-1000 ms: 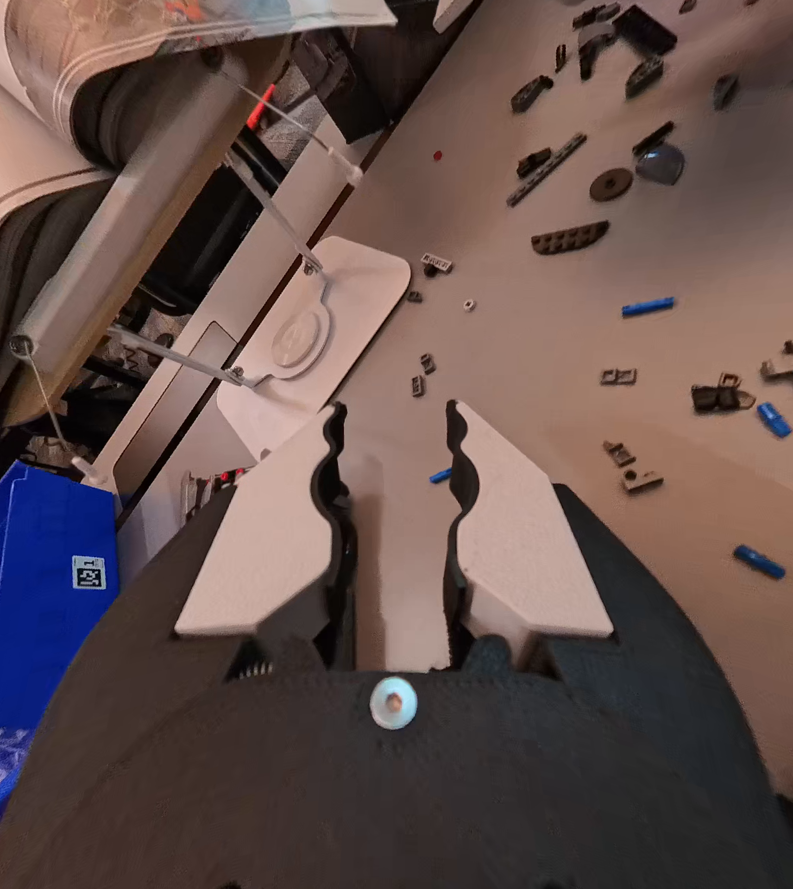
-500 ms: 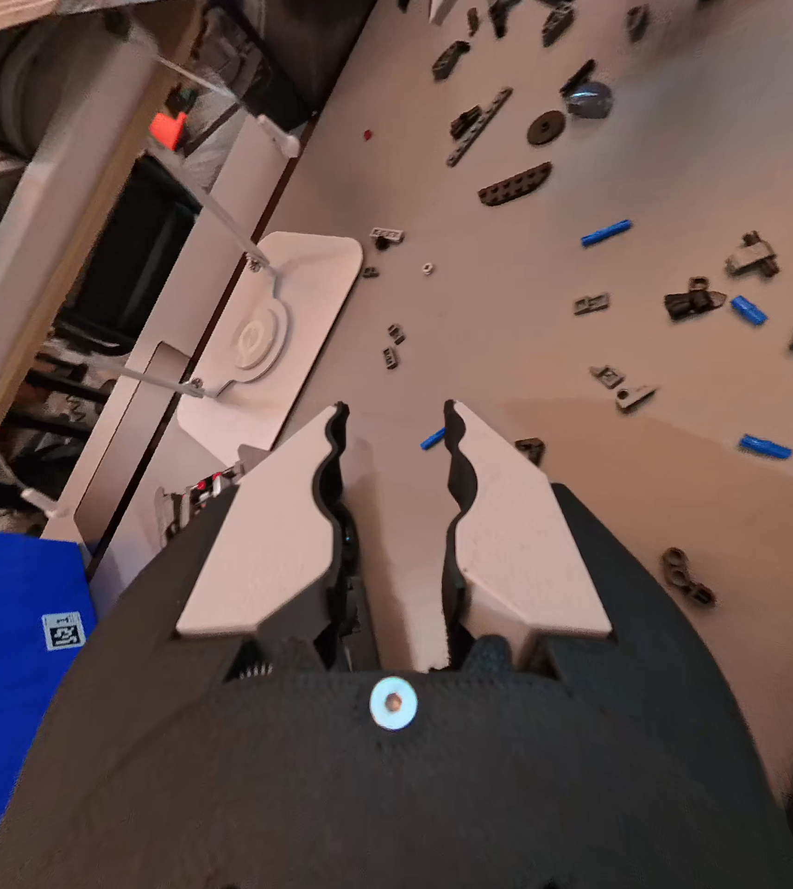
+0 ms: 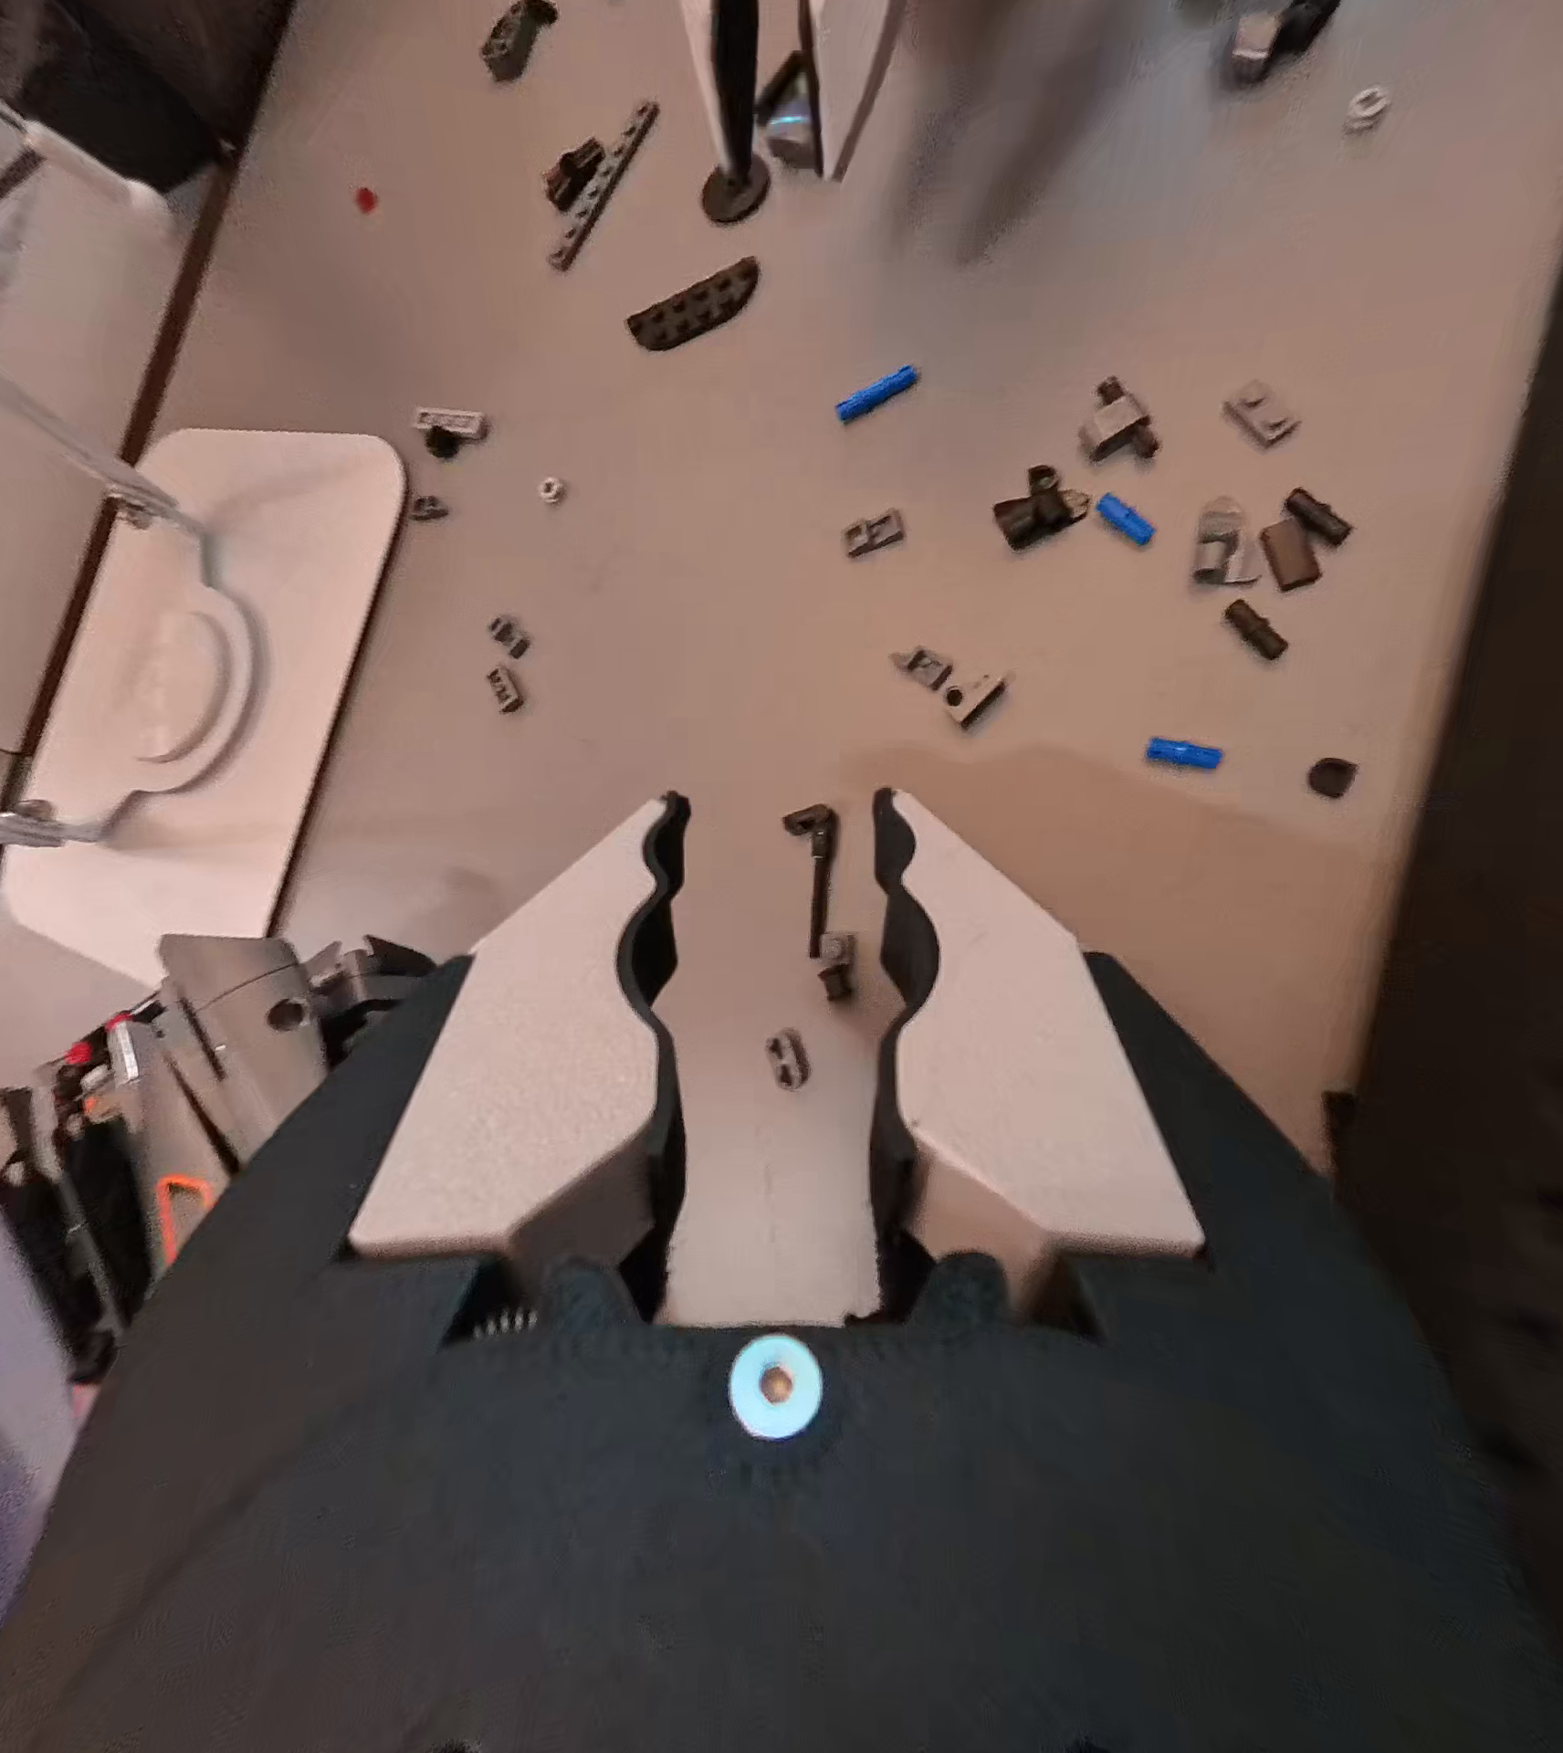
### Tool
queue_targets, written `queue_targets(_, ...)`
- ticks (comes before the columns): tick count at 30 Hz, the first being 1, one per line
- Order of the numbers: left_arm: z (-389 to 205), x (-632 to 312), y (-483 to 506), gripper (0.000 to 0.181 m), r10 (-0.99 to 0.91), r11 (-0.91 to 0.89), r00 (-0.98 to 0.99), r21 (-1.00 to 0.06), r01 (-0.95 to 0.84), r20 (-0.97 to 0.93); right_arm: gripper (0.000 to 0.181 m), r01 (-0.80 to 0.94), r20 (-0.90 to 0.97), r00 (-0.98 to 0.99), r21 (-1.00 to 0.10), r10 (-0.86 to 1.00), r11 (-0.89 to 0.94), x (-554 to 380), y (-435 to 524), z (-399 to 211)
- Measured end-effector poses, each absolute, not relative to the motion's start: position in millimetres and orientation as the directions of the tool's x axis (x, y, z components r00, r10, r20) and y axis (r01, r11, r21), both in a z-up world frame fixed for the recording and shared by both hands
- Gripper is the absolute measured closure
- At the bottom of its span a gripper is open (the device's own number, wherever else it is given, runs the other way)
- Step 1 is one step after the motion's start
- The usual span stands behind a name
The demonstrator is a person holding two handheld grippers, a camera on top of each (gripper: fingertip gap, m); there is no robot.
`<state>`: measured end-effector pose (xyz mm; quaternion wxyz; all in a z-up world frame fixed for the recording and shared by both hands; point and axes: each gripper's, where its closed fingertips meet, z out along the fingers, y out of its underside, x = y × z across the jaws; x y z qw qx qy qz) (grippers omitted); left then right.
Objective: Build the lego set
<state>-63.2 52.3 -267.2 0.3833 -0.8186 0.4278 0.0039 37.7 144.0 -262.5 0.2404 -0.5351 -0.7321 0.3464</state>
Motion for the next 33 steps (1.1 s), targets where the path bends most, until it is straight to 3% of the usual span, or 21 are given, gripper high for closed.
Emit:
queue_targets(8, -272.2, -57.1, 45.2, 0.148, -0.736, -0.328, 0.595, -0.598, -0.731, -0.323, 0.165, 0.613, -0.044, -0.493, -0.726, 0.869, 0.312, 25.1, 92.2, -280.5)
queue_targets(15, -259.6, -58.1, 28.6, 0.153, -0.817, -0.282, 0.508, -0.582, -0.763, -0.271, 0.165, 0.645, -0.039, -0.494, -0.686, 0.868, 0.336, 22.8, 89.3, -294.5)
queue_targets(18, -264.5, -58.6, -6.1, 0.152, -0.909, -0.291, 0.399, -0.5, -0.816, -0.121, 0.165, 0.652, -0.042, -0.491, -0.681, 0.87, 0.335, 23.4, 91.1, -296.6)
queue_targets(21, -277.3, -67.4, -23.1, 0.156, -0.936, -0.274, 0.338, -0.394, -0.877, -0.101, 0.166, 0.653, -0.04, -0.49, -0.679, 0.871, 0.336, 23.3, 92.0, -297.8)
queue_targets(28, -307.7, -58.7, -35.7, 0.148, -0.95, -0.285, 0.31, -0.311, -0.907, -0.035, 0.166, 0.652, -0.024, -0.488, -0.675, 0.873, 0.346, 22.1, 92.7, -299.4)
queue_targets(33, -315.5, -54.3, -32.9, 0.153, -0.948, -0.288, 0.315, -0.32, -0.903, -0.037, 0.166, 0.653, -0.017, -0.487, -0.671, 0.873, 0.351, 22.4, 93.6, -299.8)
